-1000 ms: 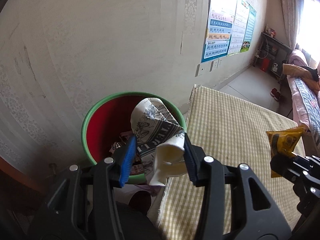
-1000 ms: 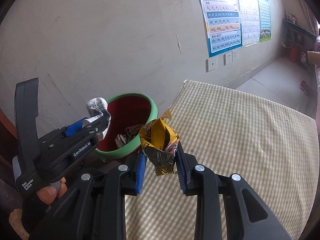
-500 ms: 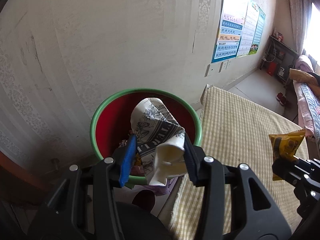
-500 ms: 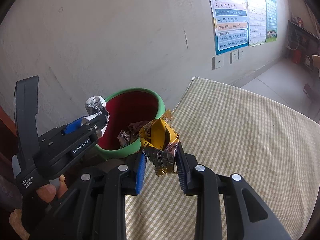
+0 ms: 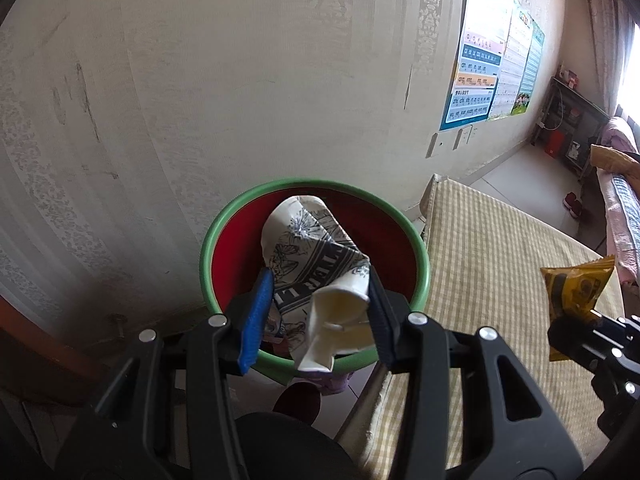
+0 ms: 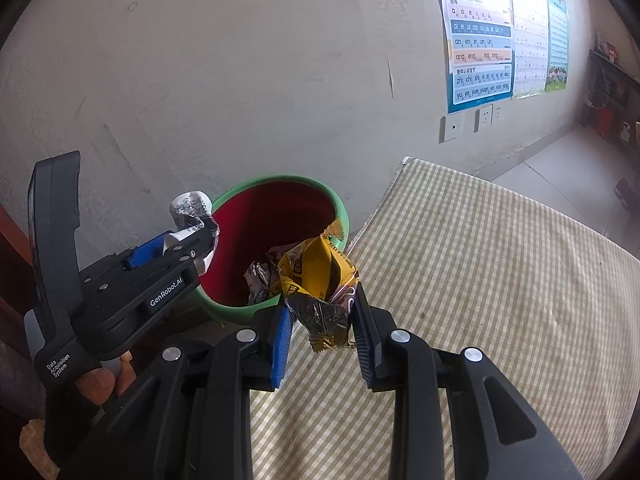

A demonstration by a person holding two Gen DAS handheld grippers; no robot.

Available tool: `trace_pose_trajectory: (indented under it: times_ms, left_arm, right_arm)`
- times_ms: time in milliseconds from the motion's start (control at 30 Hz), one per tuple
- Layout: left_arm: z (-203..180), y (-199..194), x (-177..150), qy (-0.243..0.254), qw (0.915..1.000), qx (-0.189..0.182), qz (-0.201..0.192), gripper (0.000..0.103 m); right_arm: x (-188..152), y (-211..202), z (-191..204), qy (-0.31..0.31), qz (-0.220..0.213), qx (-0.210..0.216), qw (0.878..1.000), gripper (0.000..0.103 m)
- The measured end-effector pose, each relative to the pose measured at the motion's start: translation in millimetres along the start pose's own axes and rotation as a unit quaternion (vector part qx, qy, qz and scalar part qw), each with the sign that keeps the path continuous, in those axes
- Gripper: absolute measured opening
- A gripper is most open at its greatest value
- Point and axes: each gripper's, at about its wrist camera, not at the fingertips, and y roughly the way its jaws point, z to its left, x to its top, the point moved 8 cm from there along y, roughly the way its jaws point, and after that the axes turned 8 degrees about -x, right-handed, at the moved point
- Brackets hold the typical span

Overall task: Collect trash
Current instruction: 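Carry the white printed paper over the red bin with left tool while right carries yellow wrapper, then open left tool dropping white paper into bin while right drops yellow wrapper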

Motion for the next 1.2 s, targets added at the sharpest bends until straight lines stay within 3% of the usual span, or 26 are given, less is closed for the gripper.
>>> trace_pose_trajectory:
  times_ms: [1200]
  left_arm:
    - [44.6,28.5,20.5,-0.009,0.9997,0.023,0.003,0.044]
  right_arm:
    - [27.5,33.3,37.0,-0.028,0.002,0.007,1.000,0.029]
